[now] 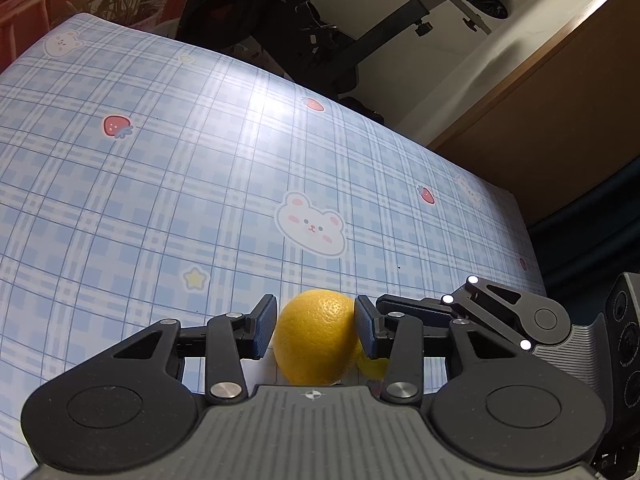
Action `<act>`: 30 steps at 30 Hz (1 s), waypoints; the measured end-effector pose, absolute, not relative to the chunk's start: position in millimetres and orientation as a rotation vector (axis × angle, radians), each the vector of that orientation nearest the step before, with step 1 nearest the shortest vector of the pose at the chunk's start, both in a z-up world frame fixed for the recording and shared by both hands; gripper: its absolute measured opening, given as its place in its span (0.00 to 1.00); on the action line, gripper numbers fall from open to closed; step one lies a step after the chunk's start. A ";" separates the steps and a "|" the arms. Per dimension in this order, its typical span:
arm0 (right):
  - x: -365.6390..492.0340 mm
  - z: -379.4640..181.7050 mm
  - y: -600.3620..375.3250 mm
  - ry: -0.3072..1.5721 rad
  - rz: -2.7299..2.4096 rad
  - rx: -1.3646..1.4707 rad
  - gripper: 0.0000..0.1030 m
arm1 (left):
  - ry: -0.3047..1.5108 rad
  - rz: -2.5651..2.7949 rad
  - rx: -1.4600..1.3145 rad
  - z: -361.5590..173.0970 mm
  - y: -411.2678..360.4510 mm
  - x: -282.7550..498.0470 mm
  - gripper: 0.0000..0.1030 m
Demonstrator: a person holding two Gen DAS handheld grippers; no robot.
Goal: Organize fruits
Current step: 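Reach the left gripper to the yellow lemon and close around it, then lift the yellow lemon, lower it onto the plate and open the left gripper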
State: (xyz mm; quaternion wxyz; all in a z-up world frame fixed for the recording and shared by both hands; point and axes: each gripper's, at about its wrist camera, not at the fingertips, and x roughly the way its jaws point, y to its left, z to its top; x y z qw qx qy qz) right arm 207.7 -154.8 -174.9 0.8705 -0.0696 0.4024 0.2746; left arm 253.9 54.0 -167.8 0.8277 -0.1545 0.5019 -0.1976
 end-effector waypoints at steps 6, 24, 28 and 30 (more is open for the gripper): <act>193.5 -172.0 -166.0 0.842 0.545 -0.162 0.64 | 1.053 -0.412 -0.300 -164.5 53.7 250.2 0.44; 172.4 -174.3 -198.0 0.883 0.422 -0.134 0.57 | 1.054 -0.405 -0.279 -163.9 46.8 253.5 0.44; 172.3 -165.0 -199.2 0.856 0.427 -0.114 0.58 | 1.051 -0.399 -0.279 -164.8 46.1 253.7 0.44; 173.6 -161.7 -197.6 0.845 0.437 -0.105 0.58 | 1.049 -0.395 -0.278 -164.9 45.4 253.6 0.44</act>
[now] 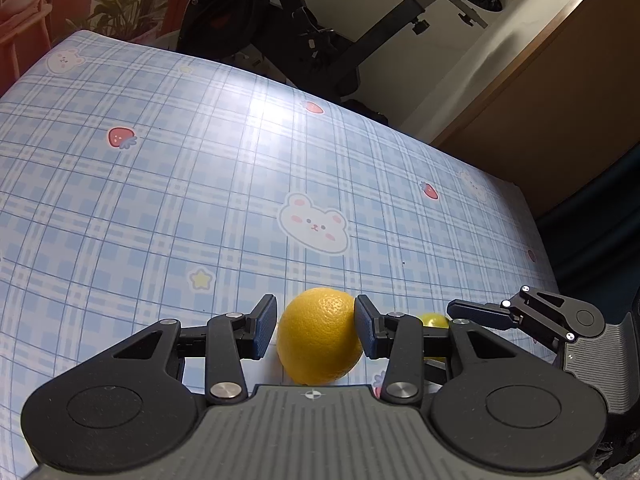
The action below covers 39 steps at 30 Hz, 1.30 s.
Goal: Organize fruits
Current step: 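Lift the yellow lemon, lower it onto the plate and open the left gripper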
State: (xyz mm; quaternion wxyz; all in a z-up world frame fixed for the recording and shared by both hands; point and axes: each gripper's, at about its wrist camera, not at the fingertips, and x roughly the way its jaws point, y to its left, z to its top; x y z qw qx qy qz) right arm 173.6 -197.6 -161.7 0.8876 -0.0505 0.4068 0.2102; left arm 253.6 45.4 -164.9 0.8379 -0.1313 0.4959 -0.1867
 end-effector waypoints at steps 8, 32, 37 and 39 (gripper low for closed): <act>183.7 -153.8 -180.4 0.818 0.482 -0.057 0.58 | 1.043 -0.384 -0.297 -166.4 47.7 256.4 0.44; 218.4 -184.9 -152.2 0.949 0.530 0.086 0.58 | 1.067 -0.425 -0.412 -179.2 55.4 264.4 0.44; 217.2 -185.0 -153.7 0.943 0.528 0.090 0.57 | 1.074 -0.427 -0.446 -183.9 57.7 263.9 0.44; 216.0 -184.5 -152.8 0.935 0.525 0.088 0.57 | 1.074 -0.425 -0.450 -183.8 58.2 263.5 0.44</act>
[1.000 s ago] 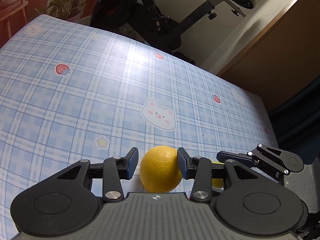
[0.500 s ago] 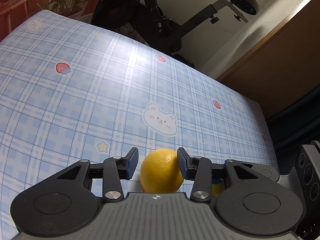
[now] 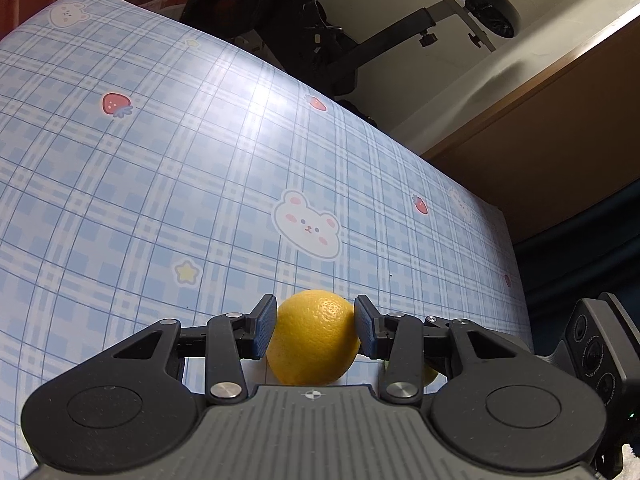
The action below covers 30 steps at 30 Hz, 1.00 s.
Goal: Organize fruits
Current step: 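Lift the yellow lemon, lower it onto the plate and open the left gripper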
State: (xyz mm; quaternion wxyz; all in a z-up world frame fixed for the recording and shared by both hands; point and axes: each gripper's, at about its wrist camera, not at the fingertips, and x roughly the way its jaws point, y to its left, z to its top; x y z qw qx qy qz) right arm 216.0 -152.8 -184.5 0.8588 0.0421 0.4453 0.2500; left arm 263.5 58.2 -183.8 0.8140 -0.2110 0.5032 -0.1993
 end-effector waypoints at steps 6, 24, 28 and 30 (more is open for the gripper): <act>210.1 -179.9 -151.7 0.917 0.525 0.084 0.56 | 1.065 -0.430 -0.438 -177.0 58.0 258.3 0.44; 137.1 -117.6 -156.1 0.835 0.524 0.017 0.56 | 0.971 -0.483 -0.368 -110.2 35.2 178.7 0.44; 113.8 -112.1 -150.4 0.827 0.524 0.016 0.56 | 0.969 -0.495 -0.353 -106.2 35.1 150.5 0.44; 103.4 -111.3 -147.2 0.825 0.525 0.016 0.56 | 0.969 -0.500 -0.345 -105.7 36.6 136.6 0.44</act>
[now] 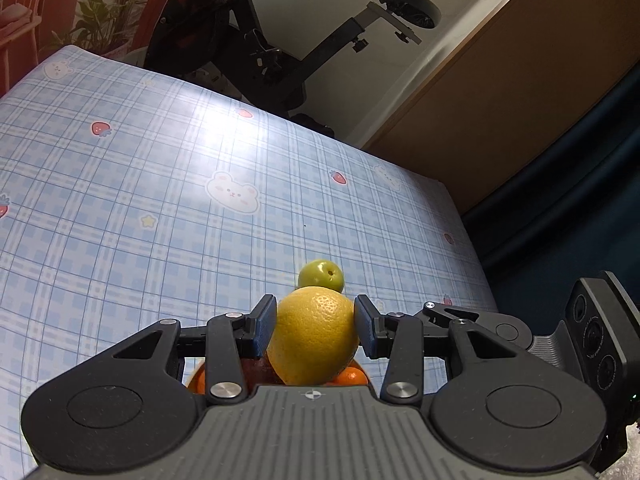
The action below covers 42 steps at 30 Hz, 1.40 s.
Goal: Organize fruits
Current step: 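Lift the yellow lemon, lower it onto the plate and open the left gripper, then reach the left gripper to the last green lime and grasp it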
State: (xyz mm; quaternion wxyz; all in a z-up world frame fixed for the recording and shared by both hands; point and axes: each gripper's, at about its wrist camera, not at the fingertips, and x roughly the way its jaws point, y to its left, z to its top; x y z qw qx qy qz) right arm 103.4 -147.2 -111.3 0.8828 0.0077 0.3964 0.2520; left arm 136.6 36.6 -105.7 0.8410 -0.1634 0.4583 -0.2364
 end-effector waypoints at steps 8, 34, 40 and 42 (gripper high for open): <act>74.6 -115.4 -131.6 0.837 0.529 0.003 0.56 | 0.982 -0.499 -0.324 -111.5 43.4 102.4 0.44; 68.1 -131.4 -115.5 0.866 0.538 -0.095 0.57 | 1.046 -0.497 -0.344 -138.8 47.0 116.6 0.42; 68.6 -131.8 -113.9 0.866 0.535 -0.093 0.56 | 1.039 -0.492 -0.341 -135.2 48.0 116.8 0.42; 68.5 -131.4 -114.7 0.863 0.533 -0.090 0.56 | 1.033 -0.489 -0.340 -133.3 48.2 117.0 0.42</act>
